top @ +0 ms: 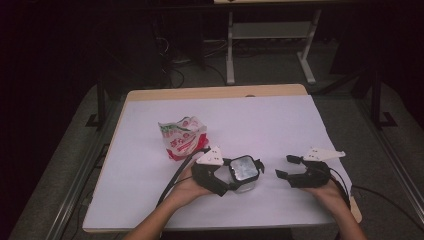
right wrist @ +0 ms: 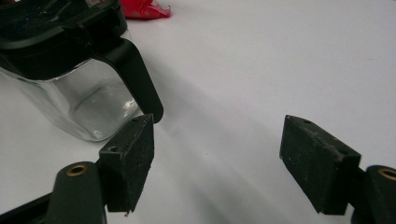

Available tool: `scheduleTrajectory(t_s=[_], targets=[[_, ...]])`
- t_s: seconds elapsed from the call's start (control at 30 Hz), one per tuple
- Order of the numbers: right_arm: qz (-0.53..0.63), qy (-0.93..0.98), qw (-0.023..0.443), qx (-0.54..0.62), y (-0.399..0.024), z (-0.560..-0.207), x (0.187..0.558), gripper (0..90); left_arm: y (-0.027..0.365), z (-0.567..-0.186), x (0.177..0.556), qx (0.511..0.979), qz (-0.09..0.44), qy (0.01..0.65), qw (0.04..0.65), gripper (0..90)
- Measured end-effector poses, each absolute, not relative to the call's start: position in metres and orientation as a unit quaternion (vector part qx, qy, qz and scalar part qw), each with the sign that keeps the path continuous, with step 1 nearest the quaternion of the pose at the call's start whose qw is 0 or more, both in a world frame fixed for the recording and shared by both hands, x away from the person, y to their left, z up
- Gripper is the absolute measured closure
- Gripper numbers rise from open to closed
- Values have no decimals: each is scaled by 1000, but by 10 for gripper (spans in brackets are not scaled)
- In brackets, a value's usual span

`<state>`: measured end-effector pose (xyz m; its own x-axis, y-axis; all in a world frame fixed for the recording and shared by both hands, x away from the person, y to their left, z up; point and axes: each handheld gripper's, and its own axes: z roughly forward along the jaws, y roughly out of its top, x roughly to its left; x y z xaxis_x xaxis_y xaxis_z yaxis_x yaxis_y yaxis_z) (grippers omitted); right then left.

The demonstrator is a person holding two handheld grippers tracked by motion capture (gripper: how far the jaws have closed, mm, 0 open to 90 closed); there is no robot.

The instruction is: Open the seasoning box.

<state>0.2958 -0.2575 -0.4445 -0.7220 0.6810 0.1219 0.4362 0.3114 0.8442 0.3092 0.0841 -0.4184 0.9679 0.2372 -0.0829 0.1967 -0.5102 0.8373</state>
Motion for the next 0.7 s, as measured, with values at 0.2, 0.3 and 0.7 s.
scheduleTrajectory(t_s=[0.2, 0.3, 0.7], targets=[[469, 801, 131, 349, -257, -445, 296, 257, 84, -417, 308, 867, 24, 126, 481, 173], [469, 801, 131, 349, -257, -445, 296, 257, 84, -416, 308, 868, 24, 126, 479, 173], [467, 802, 132, 347, -256, -446, 296, 257, 87, -412, 308, 862, 21, 130, 490, 178]])
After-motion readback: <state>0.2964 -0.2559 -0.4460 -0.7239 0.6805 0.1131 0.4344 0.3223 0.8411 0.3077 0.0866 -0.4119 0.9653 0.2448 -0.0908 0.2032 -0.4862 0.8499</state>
